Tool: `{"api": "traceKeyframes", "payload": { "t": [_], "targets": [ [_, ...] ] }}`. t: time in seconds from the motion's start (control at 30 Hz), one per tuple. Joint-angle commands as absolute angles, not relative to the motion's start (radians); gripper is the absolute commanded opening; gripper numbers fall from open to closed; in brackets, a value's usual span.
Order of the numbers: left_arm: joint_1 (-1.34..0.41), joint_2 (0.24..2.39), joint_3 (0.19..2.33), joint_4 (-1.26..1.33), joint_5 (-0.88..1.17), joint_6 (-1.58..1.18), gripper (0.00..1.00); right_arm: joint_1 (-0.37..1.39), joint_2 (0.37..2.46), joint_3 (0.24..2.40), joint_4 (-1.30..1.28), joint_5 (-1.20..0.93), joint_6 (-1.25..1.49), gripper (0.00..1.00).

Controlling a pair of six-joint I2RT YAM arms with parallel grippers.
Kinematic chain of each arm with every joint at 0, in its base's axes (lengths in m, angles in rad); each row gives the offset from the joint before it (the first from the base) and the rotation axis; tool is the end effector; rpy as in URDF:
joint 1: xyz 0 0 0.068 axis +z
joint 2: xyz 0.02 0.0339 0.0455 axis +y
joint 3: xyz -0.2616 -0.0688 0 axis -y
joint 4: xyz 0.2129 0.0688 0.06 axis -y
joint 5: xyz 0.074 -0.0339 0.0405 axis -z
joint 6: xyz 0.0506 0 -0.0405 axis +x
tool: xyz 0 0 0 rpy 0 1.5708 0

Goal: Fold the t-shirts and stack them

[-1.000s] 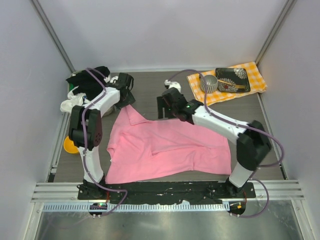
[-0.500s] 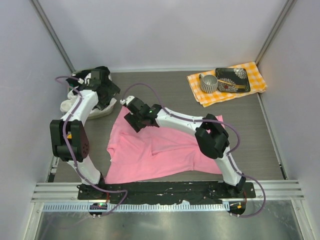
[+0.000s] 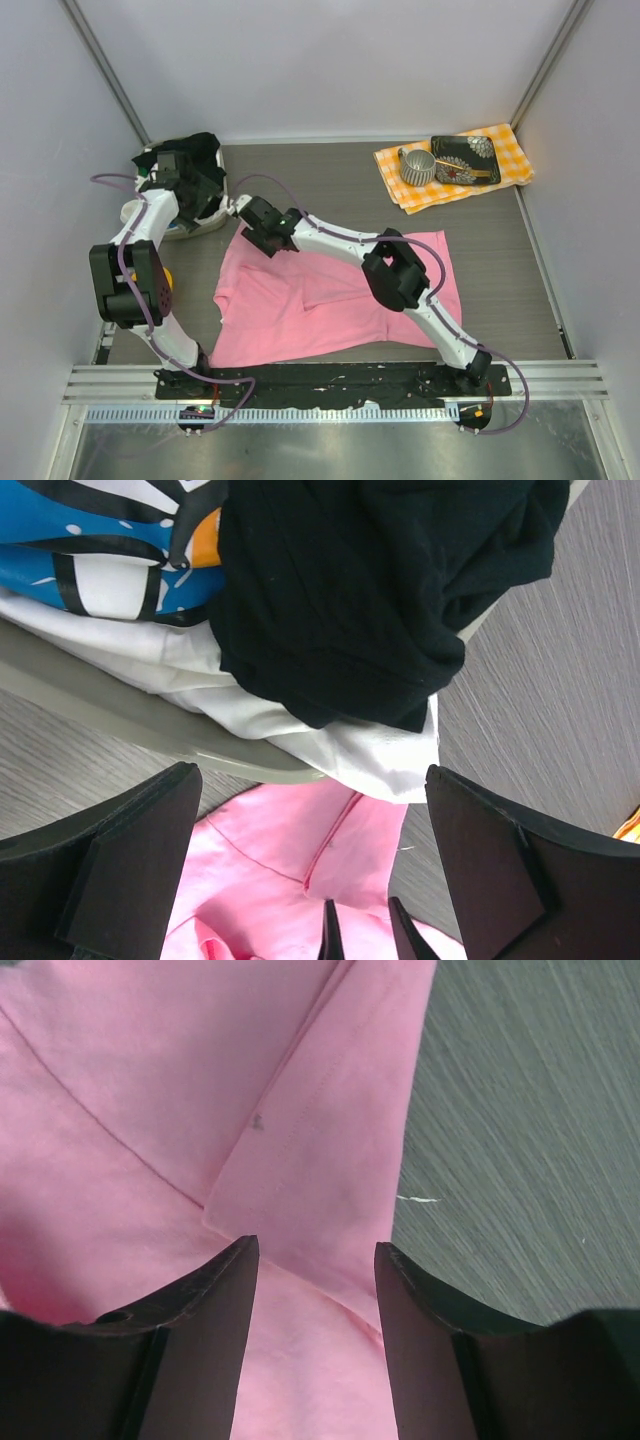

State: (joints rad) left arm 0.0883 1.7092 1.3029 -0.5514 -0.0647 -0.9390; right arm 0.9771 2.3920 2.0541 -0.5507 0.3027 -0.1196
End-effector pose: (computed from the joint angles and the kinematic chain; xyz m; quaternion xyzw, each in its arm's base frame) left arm 0.3454 0.0339 0.2418 -0.4767 0.8251 -0.0964 0.2875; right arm 0.2974 0.4137 0.1828 -0.4426 0.8213 0.0083 0.3598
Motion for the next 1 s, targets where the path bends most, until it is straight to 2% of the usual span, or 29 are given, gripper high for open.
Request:
{"api": "traceKeyframes", "payload": {
  "t": [0.0, 0.57, 0.73, 0.97],
  "targets": [
    [0.095, 1.684, 1.310, -0.502, -0.038, -0.930, 1.00, 1.005, 2.398, 2.117, -0.566, 0.301, -0.158, 0.56],
    [0.094, 1.689, 1.298, -0.488, -0.043, -0.928, 1.00, 1.043, 2.437, 2.148, -0.581, 0.328, -0.190, 0.55],
    [0.095, 1.687, 1.304, -0.491, -0.051, -0.919, 1.00, 1.035, 2.451, 2.160, -0.557, 0.341, -0.195, 0.50],
    [0.097, 1.692, 1.324, -0.503, -0.067, -0.905, 1.00, 1.022, 2.464, 2.177, -0.545, 0.333, -0.184, 0.49]
  ]
}}
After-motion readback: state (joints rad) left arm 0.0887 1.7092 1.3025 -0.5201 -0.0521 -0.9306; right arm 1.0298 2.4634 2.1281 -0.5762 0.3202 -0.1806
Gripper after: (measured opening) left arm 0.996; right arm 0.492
